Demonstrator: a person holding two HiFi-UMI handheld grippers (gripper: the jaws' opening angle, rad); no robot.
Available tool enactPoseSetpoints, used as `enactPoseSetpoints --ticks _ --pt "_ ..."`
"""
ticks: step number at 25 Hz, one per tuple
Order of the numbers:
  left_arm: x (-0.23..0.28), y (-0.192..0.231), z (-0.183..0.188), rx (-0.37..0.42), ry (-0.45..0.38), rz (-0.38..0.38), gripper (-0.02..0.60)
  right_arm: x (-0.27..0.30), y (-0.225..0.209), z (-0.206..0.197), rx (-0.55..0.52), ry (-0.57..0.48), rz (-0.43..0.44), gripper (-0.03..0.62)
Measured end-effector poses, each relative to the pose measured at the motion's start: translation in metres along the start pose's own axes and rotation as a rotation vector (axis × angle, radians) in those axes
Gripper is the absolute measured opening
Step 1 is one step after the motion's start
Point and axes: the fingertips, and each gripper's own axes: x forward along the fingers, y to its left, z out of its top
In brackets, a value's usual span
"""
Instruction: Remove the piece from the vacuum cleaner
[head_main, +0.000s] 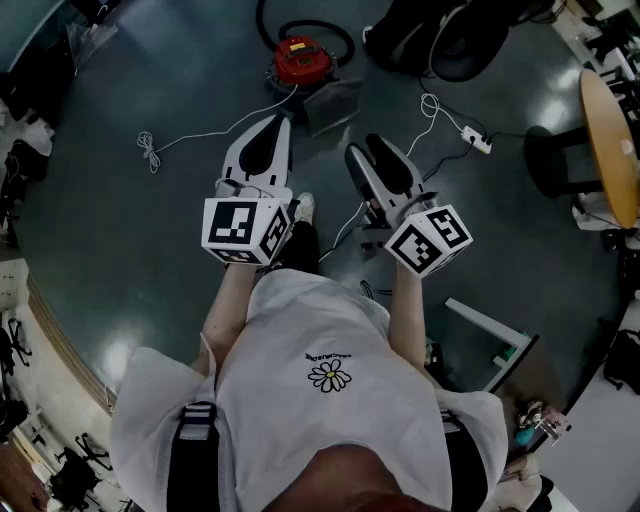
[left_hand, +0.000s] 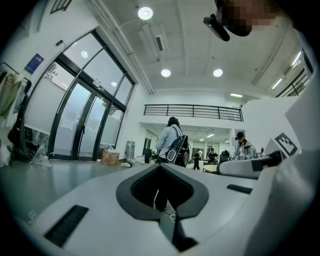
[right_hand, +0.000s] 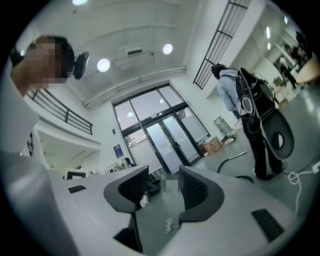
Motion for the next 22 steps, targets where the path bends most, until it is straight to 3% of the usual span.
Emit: enactPoseSetpoints --ticks 4,8,13,16,22 --pt "0.054 0.061 0.008 -0.029 -0.005 0.007 0.005 0.072 -0.020 0.026 0.065 -0.054 0.058 0.201" --pt "0.101 0.109 0.014 -0.048 -0.003 0.015 0.005 0.129 -0.056 0.048 0.051 -0.059 -0.013 0.225" --pt "0.142 0.136 0.002 -0.033 0.048 0.021 0.006 0.152 -0.113 0.061 0.218 -0.126 -0.091 0.224" --pt "0.163 0.147 0.000 -0.008 0.072 0.029 0.006 0.165 -0.148 0.059 0.290 -0.102 -0.129 0.224" --pt "0.214 0.195 0.005 0.031 0.092 0.132 0.006 0.209 -0.207 0.066 0.369 -0.073 -0.146 0.224"
